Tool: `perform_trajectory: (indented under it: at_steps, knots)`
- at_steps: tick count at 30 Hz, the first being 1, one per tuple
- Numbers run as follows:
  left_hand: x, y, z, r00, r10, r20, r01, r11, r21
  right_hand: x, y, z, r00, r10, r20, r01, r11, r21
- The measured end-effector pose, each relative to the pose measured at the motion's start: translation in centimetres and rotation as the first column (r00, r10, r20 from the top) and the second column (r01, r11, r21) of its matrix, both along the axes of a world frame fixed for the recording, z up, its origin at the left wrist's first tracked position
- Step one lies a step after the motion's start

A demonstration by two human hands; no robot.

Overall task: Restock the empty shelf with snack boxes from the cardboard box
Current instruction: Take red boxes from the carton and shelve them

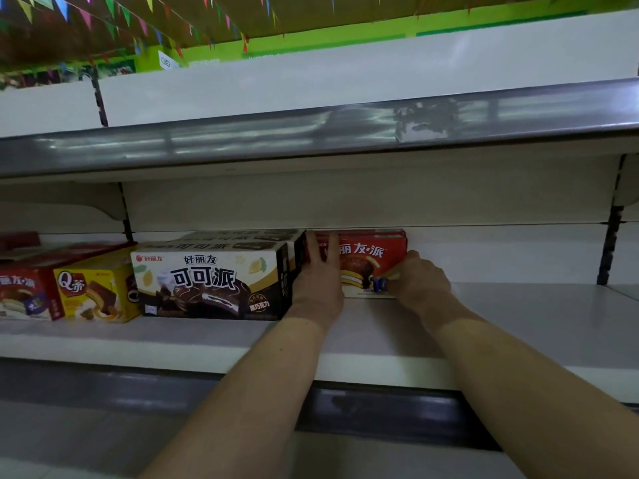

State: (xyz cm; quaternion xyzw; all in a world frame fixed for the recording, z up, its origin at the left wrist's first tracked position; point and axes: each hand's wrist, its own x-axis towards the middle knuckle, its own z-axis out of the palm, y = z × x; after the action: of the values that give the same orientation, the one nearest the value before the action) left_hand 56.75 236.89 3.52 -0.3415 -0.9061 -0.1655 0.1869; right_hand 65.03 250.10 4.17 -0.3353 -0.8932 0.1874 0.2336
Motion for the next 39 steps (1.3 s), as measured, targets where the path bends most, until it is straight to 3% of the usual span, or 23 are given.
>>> perform_trajectory:
  at_steps: [9, 20, 22, 24, 26, 28, 32, 39]
  knots:
    - [-0.7, -0.5, -0.4, 0.994, -0.107, 0.036, 0.104, 0.992, 0.067, 0.7, -0.3, -0.1, 0.994, 0.048, -0.101, -0.062, 0.988, -0.14]
    - [-0.7, -0.5, -0.4, 0.963, -0.242, 0.121, 0.237, 0.97, 0.055, 0.8, -0.6, -0.2, 0.993, 0.065, -0.095, -0.08, 0.983, -0.163]
    - [-0.9, -0.6, -0.6, 0.962, -0.245, 0.124, 0.241, 0.969, 0.048, 0.8, -1.2, -0.1, 0.989, 0.066, -0.132, -0.078, 0.993, -0.094]
    - [-0.5, -0.6, -0.6, 0.97, -0.23, 0.08, 0.226, 0.972, 0.057, 1.2, -2.1, 0.3, 0.978, 0.064, -0.197, -0.044, 0.993, 0.108]
    - [0.3, -0.3, -0.4, 0.983, -0.177, -0.039, 0.18, 0.978, 0.103, 1.5, -2.9, 0.8, 0.971, 0.107, -0.215, -0.034, 0.947, 0.32]
    - [0.9, 0.0, -0.2, 0.984, -0.111, -0.14, 0.133, 0.98, 0.152, 1.6, -3.4, 1.0, 0.97, 0.17, -0.176, -0.084, 0.907, 0.414]
    - [0.4, 0.0, -0.5, 0.991, -0.025, -0.132, 0.041, 0.992, 0.12, 1.3, -3.7, 0.6, 0.971, 0.24, -0.024, -0.211, 0.892, 0.399]
    - [0.5, -1.2, -0.3, 0.996, -0.089, 0.03, 0.089, 0.996, -0.007, 1.7, -4.2, 0.7, 0.968, 0.217, 0.123, -0.247, 0.904, 0.35]
